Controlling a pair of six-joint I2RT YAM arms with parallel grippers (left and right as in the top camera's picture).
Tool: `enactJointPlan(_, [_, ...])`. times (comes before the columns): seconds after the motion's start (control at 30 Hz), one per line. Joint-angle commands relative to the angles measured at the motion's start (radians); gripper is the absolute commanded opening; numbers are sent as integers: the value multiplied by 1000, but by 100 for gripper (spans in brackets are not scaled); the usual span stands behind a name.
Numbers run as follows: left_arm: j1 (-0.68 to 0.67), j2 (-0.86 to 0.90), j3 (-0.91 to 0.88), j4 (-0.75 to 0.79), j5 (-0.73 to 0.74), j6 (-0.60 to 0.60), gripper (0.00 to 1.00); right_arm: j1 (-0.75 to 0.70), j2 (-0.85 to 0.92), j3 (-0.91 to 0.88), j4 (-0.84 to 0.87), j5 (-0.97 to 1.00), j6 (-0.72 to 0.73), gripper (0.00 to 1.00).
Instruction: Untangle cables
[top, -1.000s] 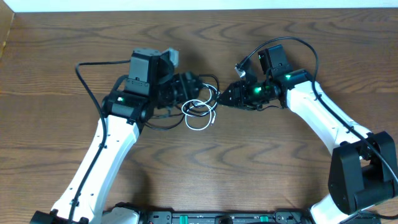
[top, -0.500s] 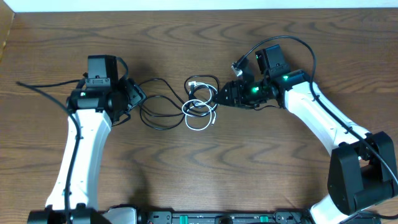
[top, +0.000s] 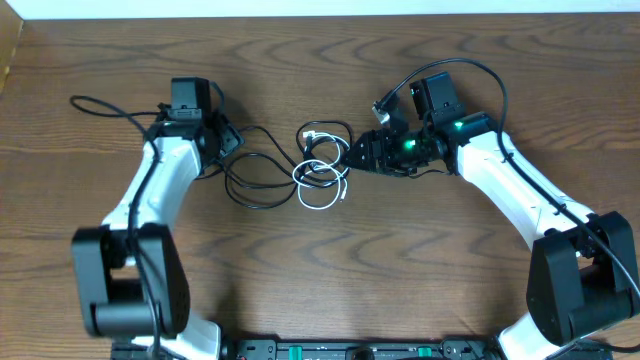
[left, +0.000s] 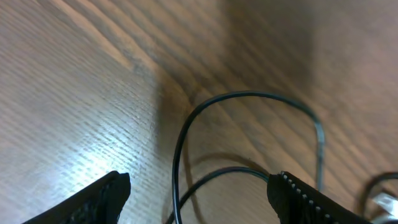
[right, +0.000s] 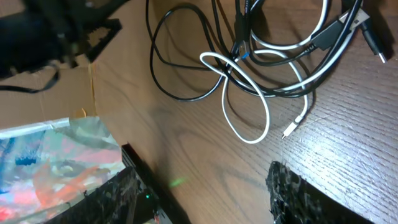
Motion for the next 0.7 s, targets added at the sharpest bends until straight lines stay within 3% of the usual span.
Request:
enactJointPlan(0.0, [1,51,-7,2,-27,14,76,8,-14,10,-2,-10,8,64])
enactJointPlan(0.43, [0,117,-8,5,-20,14,48,8,-14,10,-4,27,8,65])
enactJointPlan(0.67, [1,154,-21,32,-21,13,47,8,-14,10,-22,27,8,66])
